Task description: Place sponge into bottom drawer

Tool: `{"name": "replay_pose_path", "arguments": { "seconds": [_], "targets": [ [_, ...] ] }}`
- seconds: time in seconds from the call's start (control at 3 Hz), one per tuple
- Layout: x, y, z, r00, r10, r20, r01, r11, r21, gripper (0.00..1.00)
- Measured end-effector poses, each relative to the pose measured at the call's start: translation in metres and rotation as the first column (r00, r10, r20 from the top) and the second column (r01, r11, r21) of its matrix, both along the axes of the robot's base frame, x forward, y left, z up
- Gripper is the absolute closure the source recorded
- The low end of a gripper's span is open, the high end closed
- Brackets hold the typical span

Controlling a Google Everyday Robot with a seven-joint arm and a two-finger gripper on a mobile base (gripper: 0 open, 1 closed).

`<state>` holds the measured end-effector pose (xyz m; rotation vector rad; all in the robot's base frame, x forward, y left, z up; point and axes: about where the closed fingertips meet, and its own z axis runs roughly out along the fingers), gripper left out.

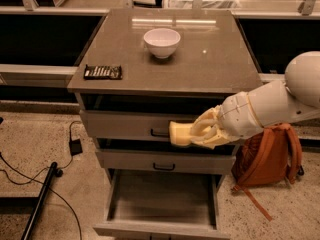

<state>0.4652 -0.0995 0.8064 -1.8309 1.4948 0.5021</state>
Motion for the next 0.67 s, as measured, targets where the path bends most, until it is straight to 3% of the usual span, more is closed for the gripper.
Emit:
{"name": "replay_pose_path", "arguments": {
  "seconds": [0.33, 0.67],
  "targets": [
    [0.017, 0.006, -0.048, 0.9998, -0.009, -0.017, 0.008, 0.999, -0.033, 1.00],
    [0.030, 0.007, -0.133, 0.9996, -0.023, 0.016, 0.024, 0.995, -0.092, 1.00]
  ]
}}
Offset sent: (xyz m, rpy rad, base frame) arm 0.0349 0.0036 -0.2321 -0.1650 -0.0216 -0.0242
